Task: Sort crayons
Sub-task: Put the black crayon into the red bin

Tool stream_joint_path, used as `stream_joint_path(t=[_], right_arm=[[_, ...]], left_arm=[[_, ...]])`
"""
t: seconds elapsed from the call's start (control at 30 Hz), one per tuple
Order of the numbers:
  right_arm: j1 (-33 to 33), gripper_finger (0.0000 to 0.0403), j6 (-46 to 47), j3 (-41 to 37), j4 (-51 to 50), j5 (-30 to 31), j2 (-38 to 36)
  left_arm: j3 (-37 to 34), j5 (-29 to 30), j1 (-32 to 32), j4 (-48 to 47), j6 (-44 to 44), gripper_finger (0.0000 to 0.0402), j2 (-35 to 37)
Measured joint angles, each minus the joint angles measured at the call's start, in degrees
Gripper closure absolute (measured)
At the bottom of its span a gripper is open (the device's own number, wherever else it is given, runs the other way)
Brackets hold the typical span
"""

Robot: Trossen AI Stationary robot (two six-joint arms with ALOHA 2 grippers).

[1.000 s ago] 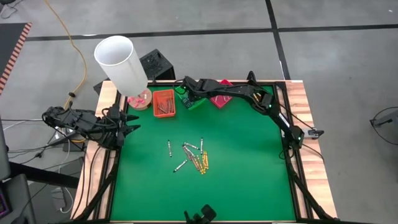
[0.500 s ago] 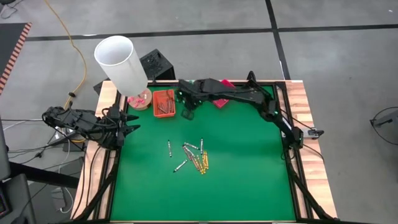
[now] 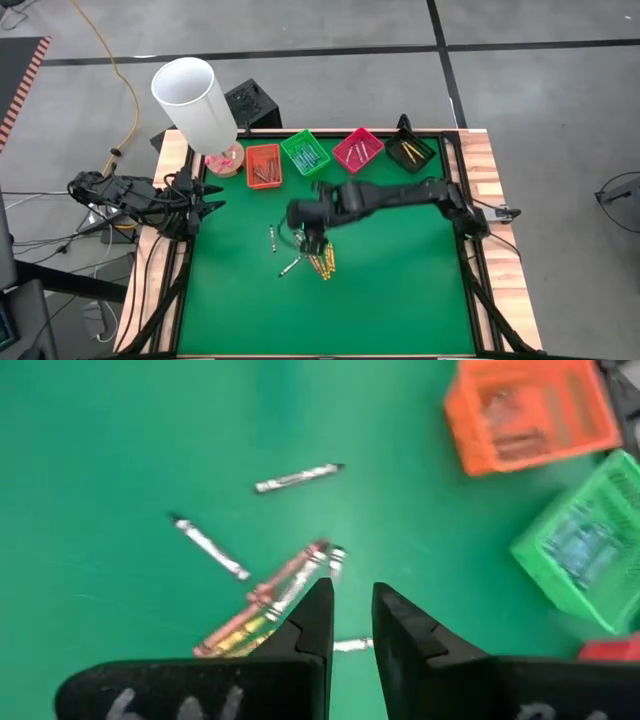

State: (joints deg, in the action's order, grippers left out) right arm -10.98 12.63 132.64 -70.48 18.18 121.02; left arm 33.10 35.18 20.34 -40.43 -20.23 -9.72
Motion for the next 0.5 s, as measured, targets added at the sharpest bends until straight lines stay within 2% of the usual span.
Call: stream_joint_path(t=[0.1, 0.2, 0.33, 0.5], right_arm=[[-2.7, 0.0336, -2.65, -0.01, 3.33, 0.18, 2.52], [-4.41, 0.0335, -9.12, -0.02, 7.12, -0.46, 5.45], [-5.09, 0.0335, -20.35, -0.02, 10.79, -5.2, 9.33], [-4.21, 0.0335, -26.8, -0.04, 14.06, -10.84, 13.9]], left_arm=[[0.0, 0.0, -0.01, 0.01, -0.03, 0.021, 0.0], [0.0, -0.04, -0.02, -0.02, -0.09, 0.021, 0.0], [0.0, -0.34, 0.0, -0.03, -0.15, 0.021, 0.0], [0.0, -0.35, 0.0, -0.1, -0.35, 0.021, 0.0]])
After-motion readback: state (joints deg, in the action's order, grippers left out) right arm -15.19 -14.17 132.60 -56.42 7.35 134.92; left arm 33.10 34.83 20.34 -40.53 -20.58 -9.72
